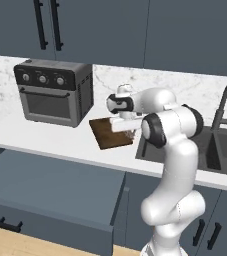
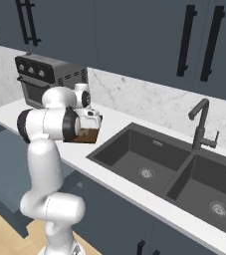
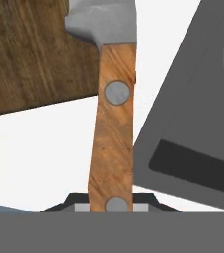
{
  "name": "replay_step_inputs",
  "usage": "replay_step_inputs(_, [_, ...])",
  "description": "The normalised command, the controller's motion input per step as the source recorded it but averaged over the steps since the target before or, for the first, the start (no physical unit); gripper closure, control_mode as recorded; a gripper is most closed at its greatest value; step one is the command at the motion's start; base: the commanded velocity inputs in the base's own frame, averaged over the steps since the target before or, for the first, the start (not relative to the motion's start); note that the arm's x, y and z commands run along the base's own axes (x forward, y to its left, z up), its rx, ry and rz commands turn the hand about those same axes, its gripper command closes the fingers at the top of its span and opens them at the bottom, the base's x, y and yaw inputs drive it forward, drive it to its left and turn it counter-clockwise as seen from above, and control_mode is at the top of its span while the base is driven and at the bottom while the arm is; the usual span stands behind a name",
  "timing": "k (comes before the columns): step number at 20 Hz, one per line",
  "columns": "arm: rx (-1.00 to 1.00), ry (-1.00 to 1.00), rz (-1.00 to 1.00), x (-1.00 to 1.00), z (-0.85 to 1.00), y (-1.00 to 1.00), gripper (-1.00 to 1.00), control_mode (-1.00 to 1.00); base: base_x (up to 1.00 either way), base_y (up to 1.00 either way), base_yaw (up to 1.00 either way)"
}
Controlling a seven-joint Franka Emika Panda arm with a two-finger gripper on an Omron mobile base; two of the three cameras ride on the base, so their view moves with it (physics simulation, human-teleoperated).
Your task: Pick up the knife from the drawer and place it on the cutting board. Then place the meat from the plate to the cutting board.
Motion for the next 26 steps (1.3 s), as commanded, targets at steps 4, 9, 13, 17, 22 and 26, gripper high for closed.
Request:
replay_step_inputs(4, [0.00, -0.03, 0.01, 0.43, -0.14, 0.16, 1.00, -1.00, 0.00, 0.00, 0.00])
replay_step_inputs(9, [0.00, -0.06, 0.00, 0.55, -0.20, 0.15, 1.00, -1.00, 0.00, 0.00, 0.00])
replay_step_inputs(13, [0.00, -0.13, 0.00, 0.64, -0.46, 0.12, 1.00, -1.00, 0.00, 0.00, 0.00])
replay_step_inputs(17, [0.00, -0.19, 0.00, 0.50, -0.60, 0.04, 1.00, -1.00, 0.00, 0.00, 0.00])
replay_step_inputs(22, [0.00, -0.26, 0.00, 0.04, -0.30, -0.02, -1.00, -1.00, 0.00, 0.00, 0.00])
replay_step_inputs(26, [0.00, -0.17, -0.02, 0.01, -0.01, -0.12, -1.00, -1.00, 0.00, 0.00, 0.00])
